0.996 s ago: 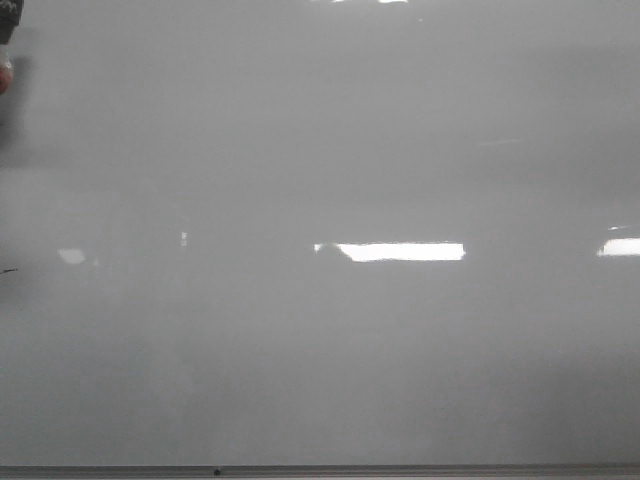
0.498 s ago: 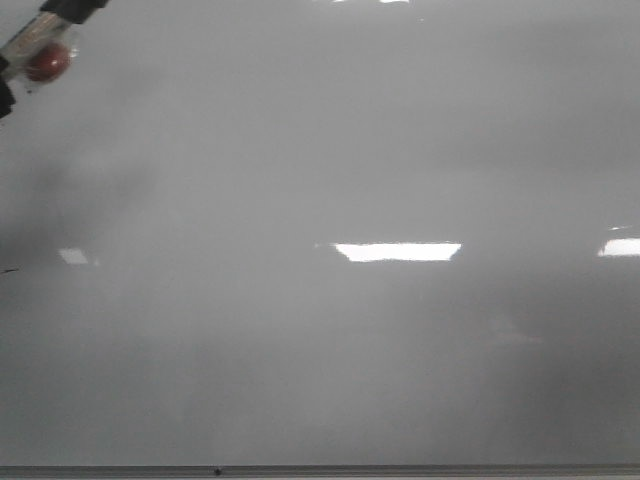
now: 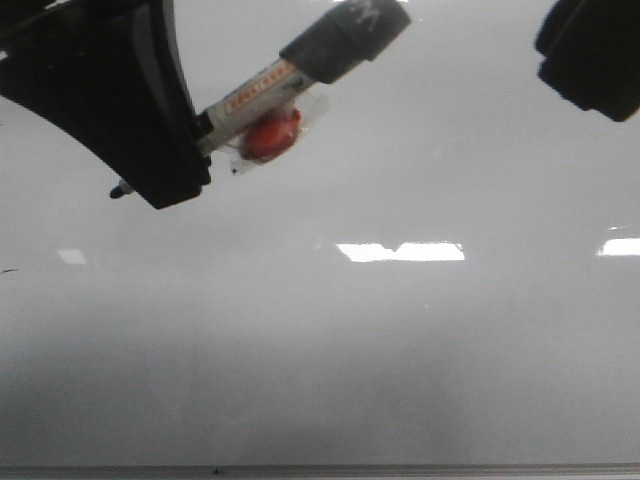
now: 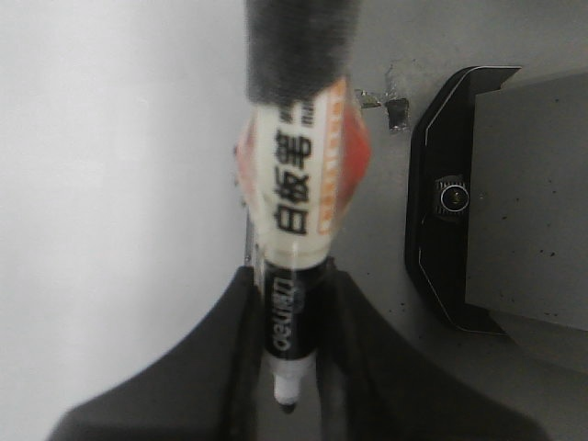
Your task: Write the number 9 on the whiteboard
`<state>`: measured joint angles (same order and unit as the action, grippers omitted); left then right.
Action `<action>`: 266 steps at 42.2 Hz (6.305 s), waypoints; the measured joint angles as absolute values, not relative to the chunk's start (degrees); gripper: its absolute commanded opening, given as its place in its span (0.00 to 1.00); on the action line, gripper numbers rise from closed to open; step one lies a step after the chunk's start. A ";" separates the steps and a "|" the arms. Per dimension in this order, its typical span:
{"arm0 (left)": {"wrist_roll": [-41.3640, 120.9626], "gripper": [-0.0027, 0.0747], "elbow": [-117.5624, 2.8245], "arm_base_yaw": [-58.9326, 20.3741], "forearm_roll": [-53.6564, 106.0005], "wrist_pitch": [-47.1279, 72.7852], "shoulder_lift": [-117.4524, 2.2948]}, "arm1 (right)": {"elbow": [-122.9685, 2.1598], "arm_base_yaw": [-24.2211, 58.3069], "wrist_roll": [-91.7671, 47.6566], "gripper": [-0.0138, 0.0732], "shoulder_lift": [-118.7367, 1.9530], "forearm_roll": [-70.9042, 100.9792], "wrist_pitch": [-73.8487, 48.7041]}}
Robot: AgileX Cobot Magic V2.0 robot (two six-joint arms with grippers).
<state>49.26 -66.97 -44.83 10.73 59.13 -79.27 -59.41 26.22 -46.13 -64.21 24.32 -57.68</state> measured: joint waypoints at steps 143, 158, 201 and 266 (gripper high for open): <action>40.80 0.62 -60.60 -26.67 13.04 52.51 -59.36 | -64.09 14.86 -23.10 0.07 -78.41 16.82 -32.63; 40.80 0.62 -60.60 -26.67 13.04 52.51 -59.36 | -58.87 17.76 -24.92 0.07 -85.10 16.82 -39.97; 50.18 0.62 -69.49 -48.29 19.79 54.30 -74.63 | -58.65 24.87 -50.14 0.07 -62.09 24.96 -66.71; 1.34 0.12 -77.05 -37.19 -21.62 60.89 -73.49 | -59.15 16.29 -29.13 0.80 -57.64 9.48 -64.48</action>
